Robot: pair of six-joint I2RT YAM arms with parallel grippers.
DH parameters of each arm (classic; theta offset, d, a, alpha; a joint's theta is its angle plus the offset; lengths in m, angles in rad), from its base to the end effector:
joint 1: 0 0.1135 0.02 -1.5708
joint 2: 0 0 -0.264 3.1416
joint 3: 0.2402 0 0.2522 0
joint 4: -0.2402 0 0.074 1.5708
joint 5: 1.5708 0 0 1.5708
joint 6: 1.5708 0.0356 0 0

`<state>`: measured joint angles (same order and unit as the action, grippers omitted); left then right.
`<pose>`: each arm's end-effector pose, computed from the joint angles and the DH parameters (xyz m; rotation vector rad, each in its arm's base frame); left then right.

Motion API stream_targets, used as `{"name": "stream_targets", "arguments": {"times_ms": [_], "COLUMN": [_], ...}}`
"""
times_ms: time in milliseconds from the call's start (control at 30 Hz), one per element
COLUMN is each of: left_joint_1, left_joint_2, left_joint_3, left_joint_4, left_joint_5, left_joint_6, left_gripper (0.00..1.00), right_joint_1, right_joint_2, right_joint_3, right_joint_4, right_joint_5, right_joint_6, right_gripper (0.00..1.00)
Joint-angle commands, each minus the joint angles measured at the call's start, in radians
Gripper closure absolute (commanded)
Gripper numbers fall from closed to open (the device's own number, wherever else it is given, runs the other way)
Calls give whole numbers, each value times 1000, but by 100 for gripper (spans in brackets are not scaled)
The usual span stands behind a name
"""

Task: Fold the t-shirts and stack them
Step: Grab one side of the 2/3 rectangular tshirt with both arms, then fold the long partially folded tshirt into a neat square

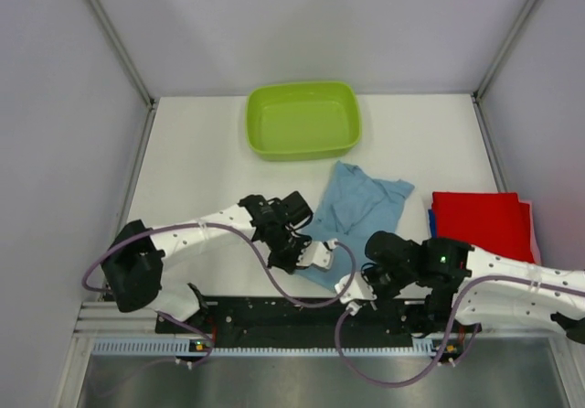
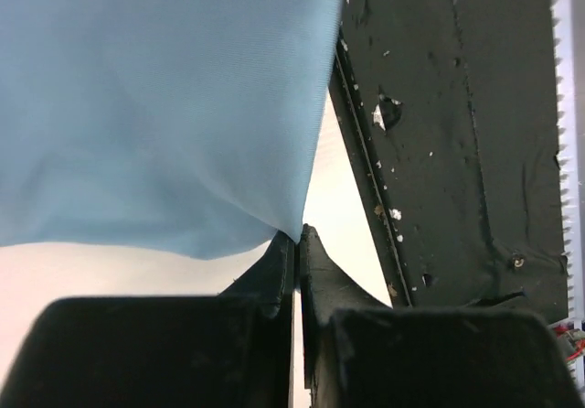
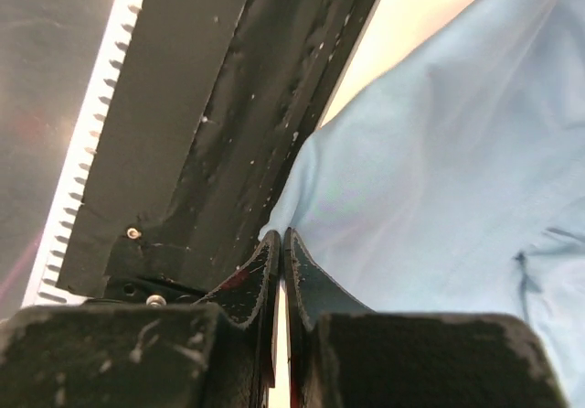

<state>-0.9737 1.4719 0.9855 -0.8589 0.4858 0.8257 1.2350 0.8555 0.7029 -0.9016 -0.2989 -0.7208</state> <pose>0.1336 -0.2261 0.2119 2.2943 1.7190 -0.7322 0.0400 0.1464 0.2409 -2.2664 1.3994 0.5664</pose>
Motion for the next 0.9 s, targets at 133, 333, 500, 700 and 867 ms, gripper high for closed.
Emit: {"name": "stream_targets", "arguments": {"times_ms": [133, 333, 500, 700, 867], "left_joint_1": [9, 142, 170, 201, 224], "left_joint_2": [16, 151, 234, 340, 441], "left_joint_3": [284, 520, 695, 821, 966], "left_joint_4": [-164, -180, -166, -82, 4], "left_joint_5": [56, 69, 11, -99, -170], "left_joint_6": [33, -33, -94, -223, -339], "left_gripper": [100, 100, 100, 100, 100], "right_joint_1": [-199, -584, -886, -1054, -1135], "right_joint_2": [-130, -133, -136, -161, -139], "right_joint_3": [110, 132, 49, -83, -167], "right_joint_4": [-53, 38, 367, 663, 863], "right_joint_5": [-130, -322, -512, -467, -330], "right_joint_6": [26, 52, 295, 518, 703], "right_gripper": [100, 100, 100, 100, 100]}}
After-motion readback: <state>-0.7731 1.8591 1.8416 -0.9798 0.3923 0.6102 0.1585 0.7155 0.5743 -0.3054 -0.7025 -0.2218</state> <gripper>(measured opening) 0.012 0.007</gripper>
